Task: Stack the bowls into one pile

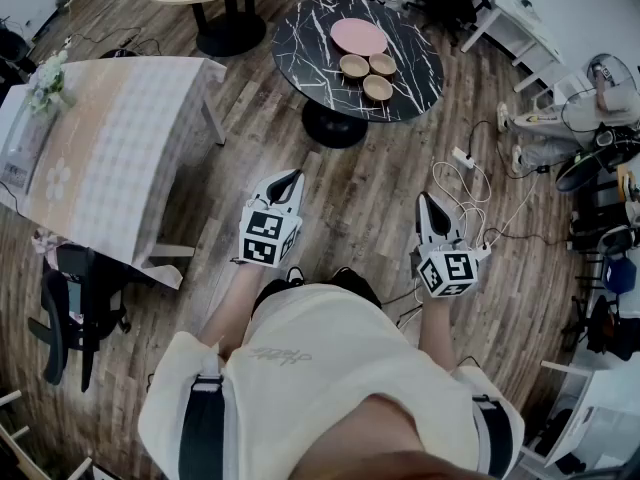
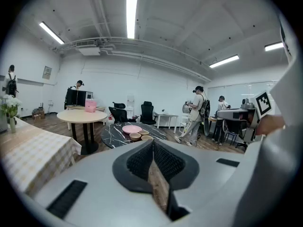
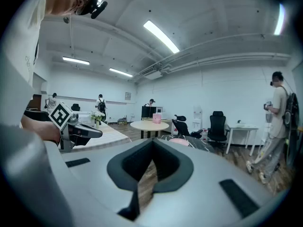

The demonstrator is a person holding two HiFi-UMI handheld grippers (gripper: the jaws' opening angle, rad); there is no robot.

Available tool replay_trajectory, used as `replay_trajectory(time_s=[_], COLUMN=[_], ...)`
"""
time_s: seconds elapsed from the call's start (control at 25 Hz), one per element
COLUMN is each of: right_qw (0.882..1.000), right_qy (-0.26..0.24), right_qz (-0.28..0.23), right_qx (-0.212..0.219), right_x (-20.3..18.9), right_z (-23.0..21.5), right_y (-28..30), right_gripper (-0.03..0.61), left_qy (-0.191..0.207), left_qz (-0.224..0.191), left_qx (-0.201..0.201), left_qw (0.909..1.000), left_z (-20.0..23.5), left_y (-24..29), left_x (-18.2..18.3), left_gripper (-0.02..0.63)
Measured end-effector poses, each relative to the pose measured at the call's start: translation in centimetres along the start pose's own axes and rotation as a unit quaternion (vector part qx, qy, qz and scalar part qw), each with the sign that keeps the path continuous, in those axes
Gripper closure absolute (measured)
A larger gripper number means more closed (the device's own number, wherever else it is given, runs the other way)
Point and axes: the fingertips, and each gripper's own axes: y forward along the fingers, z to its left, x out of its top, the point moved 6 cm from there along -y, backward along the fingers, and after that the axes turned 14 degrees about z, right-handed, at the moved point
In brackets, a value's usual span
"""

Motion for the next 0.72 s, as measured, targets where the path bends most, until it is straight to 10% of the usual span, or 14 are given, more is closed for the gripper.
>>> replay_trajectory(time_s=[0.72], right_qw=[0.998], right_qy=[0.043], right_qz=[0.033], right_qx=[0.033], right_x=[-3.4], right_z=[-1.8], right_y=[2.7], right_gripper=[0.575], left_qy=[-0.005], left_qz=[0.062], left_qx=[-0.019], left_qw=[0.9979], left_z=[-1.1], left_y=[3.9], left_x=[-1.8], left_gripper=[0.592])
